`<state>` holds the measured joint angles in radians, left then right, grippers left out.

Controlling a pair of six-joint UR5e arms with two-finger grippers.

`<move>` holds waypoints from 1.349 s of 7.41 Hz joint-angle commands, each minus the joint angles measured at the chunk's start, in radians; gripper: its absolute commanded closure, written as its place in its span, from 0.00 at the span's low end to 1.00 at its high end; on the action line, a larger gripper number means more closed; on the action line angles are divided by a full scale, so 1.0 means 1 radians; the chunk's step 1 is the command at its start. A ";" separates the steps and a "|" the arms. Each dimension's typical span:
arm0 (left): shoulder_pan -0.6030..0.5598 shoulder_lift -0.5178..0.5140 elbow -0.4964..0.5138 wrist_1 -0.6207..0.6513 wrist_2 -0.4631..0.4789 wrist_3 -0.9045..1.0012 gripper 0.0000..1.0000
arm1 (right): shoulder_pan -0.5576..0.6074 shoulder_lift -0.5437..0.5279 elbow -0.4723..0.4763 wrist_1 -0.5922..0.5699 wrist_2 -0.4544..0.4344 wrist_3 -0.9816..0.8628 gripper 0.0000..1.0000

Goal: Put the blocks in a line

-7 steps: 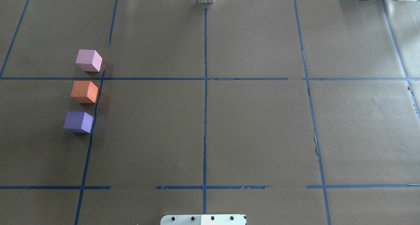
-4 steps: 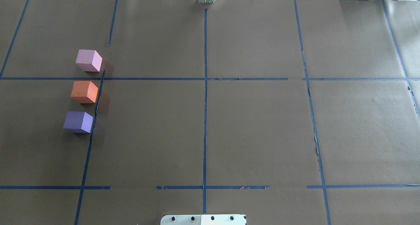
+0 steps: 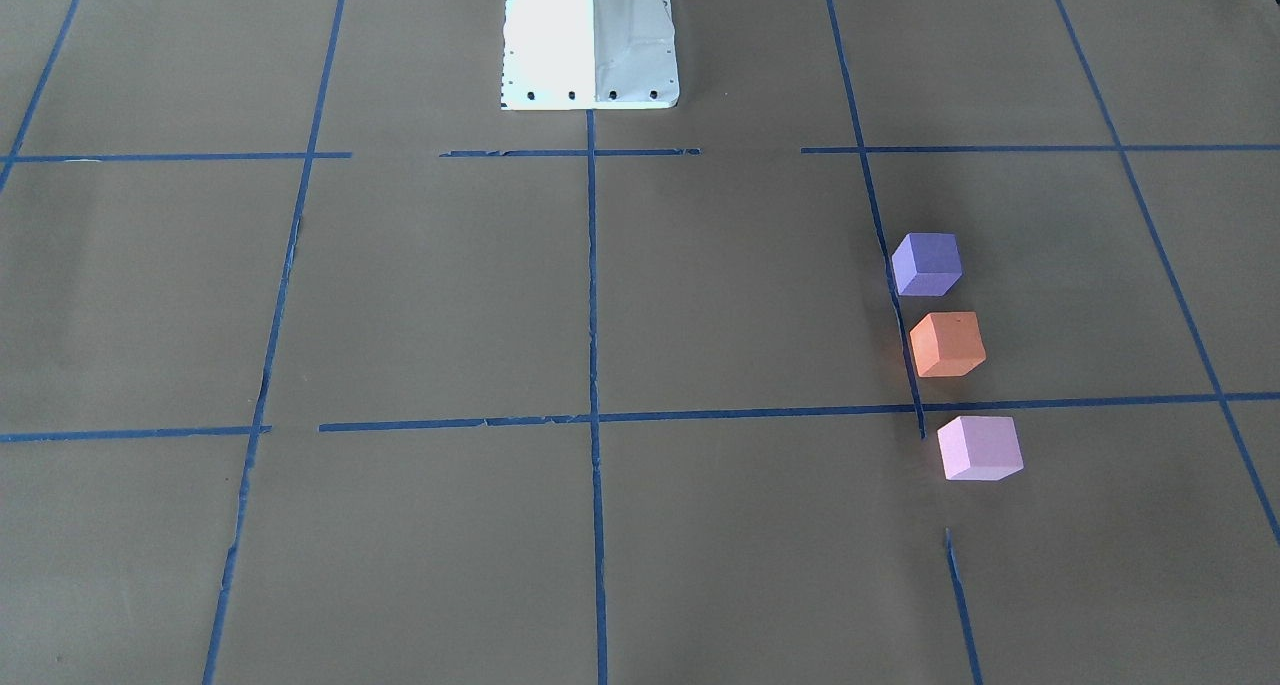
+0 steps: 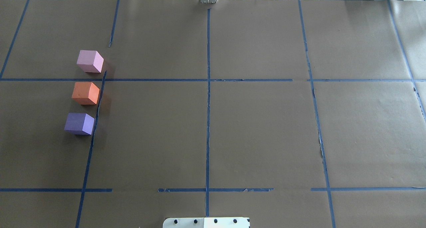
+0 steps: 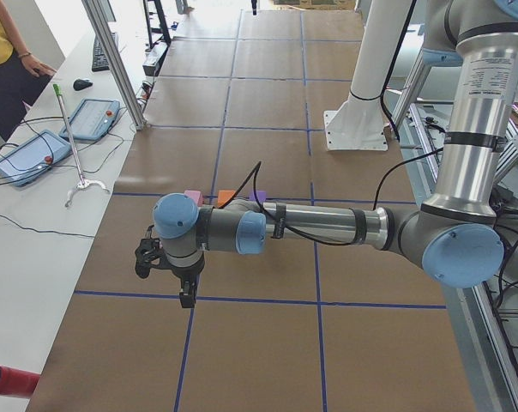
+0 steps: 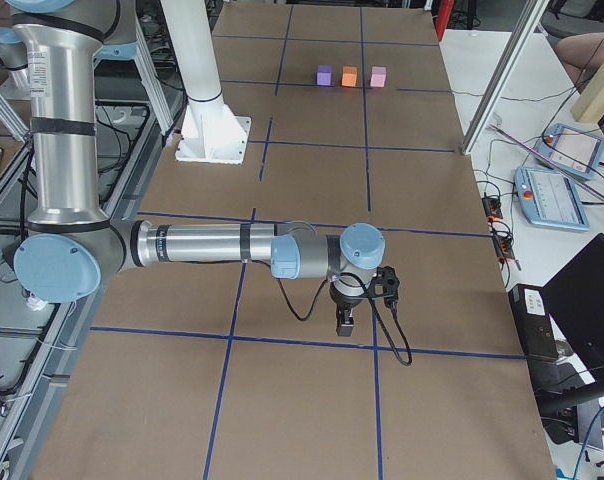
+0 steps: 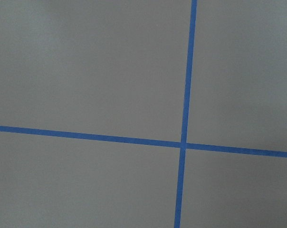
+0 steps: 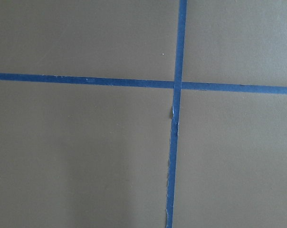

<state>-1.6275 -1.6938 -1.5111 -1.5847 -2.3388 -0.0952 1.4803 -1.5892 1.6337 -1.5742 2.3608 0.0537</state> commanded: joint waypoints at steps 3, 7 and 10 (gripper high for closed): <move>0.000 -0.001 -0.038 -0.001 -0.005 0.000 0.00 | 0.000 0.000 0.000 -0.001 0.000 0.000 0.00; 0.000 -0.001 -0.050 -0.024 -0.001 0.002 0.00 | 0.000 0.000 0.000 -0.001 0.000 0.000 0.00; 0.000 0.037 -0.041 -0.041 -0.001 0.074 0.00 | 0.000 0.000 0.000 0.000 0.000 0.000 0.00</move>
<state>-1.6276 -1.6798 -1.5578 -1.6149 -2.3388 -0.0720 1.4803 -1.5892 1.6336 -1.5751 2.3608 0.0537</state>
